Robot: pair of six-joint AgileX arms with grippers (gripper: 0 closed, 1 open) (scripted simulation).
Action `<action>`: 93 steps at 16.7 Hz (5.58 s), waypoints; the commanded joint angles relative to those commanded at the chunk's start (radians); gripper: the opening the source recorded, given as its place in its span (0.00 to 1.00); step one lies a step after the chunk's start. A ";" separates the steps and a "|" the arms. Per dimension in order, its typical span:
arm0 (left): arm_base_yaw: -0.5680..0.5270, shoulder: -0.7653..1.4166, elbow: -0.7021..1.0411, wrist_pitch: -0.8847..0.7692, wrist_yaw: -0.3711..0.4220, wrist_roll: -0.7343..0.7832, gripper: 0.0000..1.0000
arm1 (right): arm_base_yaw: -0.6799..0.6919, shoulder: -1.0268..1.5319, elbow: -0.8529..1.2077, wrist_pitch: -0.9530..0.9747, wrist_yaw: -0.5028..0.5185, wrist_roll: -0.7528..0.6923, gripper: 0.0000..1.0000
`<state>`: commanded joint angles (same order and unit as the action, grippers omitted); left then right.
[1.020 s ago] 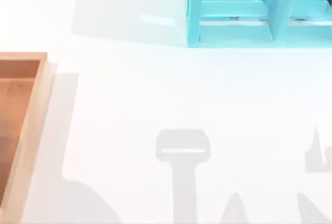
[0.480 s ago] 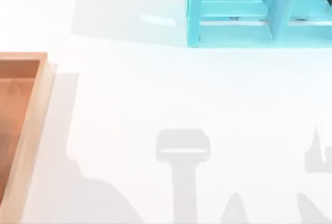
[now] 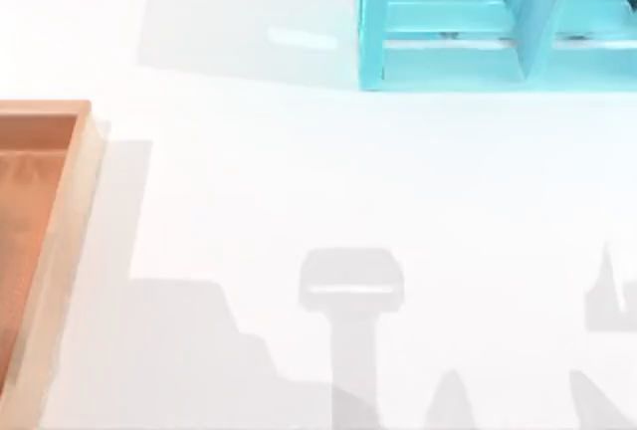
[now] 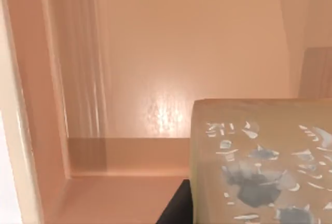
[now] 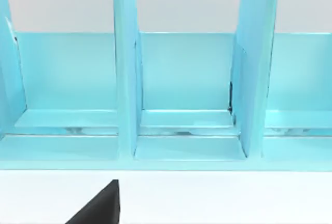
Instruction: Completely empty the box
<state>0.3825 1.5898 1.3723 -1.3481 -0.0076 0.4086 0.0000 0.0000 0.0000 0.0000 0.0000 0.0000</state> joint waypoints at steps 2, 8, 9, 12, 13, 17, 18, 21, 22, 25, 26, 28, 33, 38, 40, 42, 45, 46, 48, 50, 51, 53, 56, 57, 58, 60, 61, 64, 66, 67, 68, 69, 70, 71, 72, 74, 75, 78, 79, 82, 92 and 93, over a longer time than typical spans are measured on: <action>0.000 -0.002 0.003 -0.003 0.000 0.000 0.00 | 0.000 0.000 0.000 0.000 0.000 0.000 1.00; -0.064 0.062 0.058 0.001 0.000 -0.066 0.00 | 0.000 0.000 0.000 0.000 0.000 0.000 1.00; -0.105 0.097 0.089 0.002 0.000 -0.108 0.00 | 0.000 0.000 0.000 0.000 0.000 0.000 1.00; -0.283 0.229 0.201 0.010 0.002 -0.283 0.00 | 0.000 0.000 0.000 0.000 0.000 0.000 1.00; -0.357 0.279 0.242 0.014 0.003 -0.356 0.00 | 0.000 0.000 0.000 0.000 0.000 0.000 1.00; -0.678 0.483 0.403 0.038 0.012 -0.671 0.00 | 0.000 0.000 0.000 0.000 0.000 0.000 1.00; -0.751 0.527 0.440 0.047 0.013 -0.744 0.00 | 0.000 0.000 0.000 0.000 0.000 0.000 1.00; -0.922 0.632 0.529 0.078 0.013 -0.915 0.00 | 0.000 0.000 0.000 0.000 0.000 0.000 1.00; -0.958 0.655 0.550 0.088 0.012 -0.950 0.00 | 0.000 0.000 0.000 0.000 0.000 0.000 1.00; -1.003 0.682 0.575 0.102 0.010 -0.994 0.00 | 0.000 0.000 0.000 0.000 0.000 0.000 1.00; -1.003 0.682 0.575 0.102 0.010 -0.994 0.00 | 0.000 0.000 0.000 0.000 0.000 0.000 1.00; -1.000 0.679 0.572 0.101 0.011 -0.992 0.00 | 0.000 0.000 0.000 0.000 0.000 0.000 1.00; -1.000 0.693 0.511 0.178 0.011 -0.992 0.00 | 0.000 0.000 0.000 0.000 0.000 0.000 1.00; -1.001 0.713 0.448 0.261 0.010 -0.992 0.00 | 0.000 0.000 0.000 0.000 0.000 0.000 1.00; -1.001 0.713 0.448 0.261 0.010 -0.992 0.00 | 0.000 0.000 0.000 0.000 0.000 0.000 1.00; -1.001 0.713 0.448 0.261 0.010 -0.992 0.08 | 0.000 0.000 0.000 0.000 0.000 0.000 1.00; -1.001 0.713 0.448 0.261 0.010 -0.992 0.30 | 0.000 0.000 0.000 0.000 0.000 0.000 1.00; -1.001 0.713 0.448 0.261 0.010 -0.992 0.38 | 0.000 0.000 0.000 0.000 0.000 0.000 1.00; -1.001 0.713 0.448 0.261 0.010 -0.992 0.53 | 0.000 0.000 0.000 0.000 0.000 0.000 1.00; -1.001 0.713 0.448 0.261 0.010 -0.992 0.68 | 0.000 0.000 0.000 0.000 0.000 0.000 1.00; -1.001 0.713 0.448 0.261 0.010 -0.992 0.75 | 0.000 0.000 0.000 0.000 0.000 0.000 1.00; -1.001 0.713 0.448 0.261 0.010 -0.992 0.90 | 0.000 0.000 0.000 0.000 0.000 0.000 1.00; -1.001 0.713 0.448 0.261 0.010 -0.992 1.00 | 0.000 0.000 0.000 0.000 0.000 0.000 1.00; -1.001 0.713 0.448 0.261 0.010 -0.992 1.00 | 0.000 0.000 0.000 0.000 0.000 0.000 1.00; -1.001 0.713 0.448 0.261 0.010 -0.992 1.00 | 0.000 0.000 0.000 0.000 0.000 0.000 1.00; -1.001 0.713 0.448 0.261 0.010 -0.992 1.00 | 0.000 0.000 0.000 0.000 0.000 0.000 1.00; -1.001 0.713 0.448 0.261 0.010 -0.992 1.00 | 0.000 0.000 0.000 0.000 0.000 0.000 1.00; -1.001 0.714 0.451 0.257 0.010 -0.993 1.00 | 0.000 0.000 0.000 0.000 0.000 0.000 1.00; -1.003 0.712 0.482 0.222 0.010 -0.994 1.00 | 0.000 0.000 0.000 0.000 0.000 0.000 1.00; -1.003 0.709 0.512 0.196 0.010 -0.995 1.00 | 0.000 0.000 0.000 0.000 0.000 0.000 1.00; -1.003 0.705 0.546 0.164 0.010 -0.995 1.00 | 0.000 0.000 0.000 0.000 0.000 0.000 1.00; -1.003 0.702 0.575 0.123 0.010 -0.995 1.00 | 0.000 0.000 0.000 0.000 0.000 0.000 1.00; -1.003 0.698 0.602 0.079 0.010 -0.995 1.00 | 0.000 0.000 0.000 0.000 0.000 0.000 1.00; -1.004 0.696 0.635 0.041 0.010 -0.995 1.00 | 0.000 0.000 0.000 0.000 0.000 0.000 1.00; -1.004 0.693 0.667 0.011 0.010 -0.995 1.00 | 0.000 0.000 0.000 0.000 0.000 0.000 1.00; -1.003 0.681 0.703 -0.028 0.010 -0.994 1.00 | 0.000 0.000 0.000 0.000 0.000 0.000 1.00; -1.003 0.677 0.708 -0.034 0.010 -0.995 1.00 | 0.000 0.000 0.000 0.000 0.000 0.000 1.00; -1.002 0.681 0.706 -0.031 0.010 -0.995 1.00 | 0.000 0.000 0.000 0.000 0.000 0.000 1.00; -1.000 0.679 0.704 -0.031 0.010 -0.993 1.00 | 0.000 0.000 0.000 0.000 0.000 0.000 1.00; -0.937 0.635 0.659 -0.029 0.009 -0.931 1.00 | 0.000 0.000 0.000 0.000 0.000 0.000 1.00; -0.287 0.424 0.443 -0.021 0.006 -0.271 1.00 | 0.000 0.000 0.000 0.000 0.000 0.000 1.00; -0.239 0.399 0.418 -0.021 0.005 -0.223 1.00 | 0.000 0.000 0.000 0.000 0.000 0.000 1.00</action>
<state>0.1434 1.9886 1.7902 -1.3686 -0.0026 0.1852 0.0000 0.0000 0.0000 0.0000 0.0000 0.0000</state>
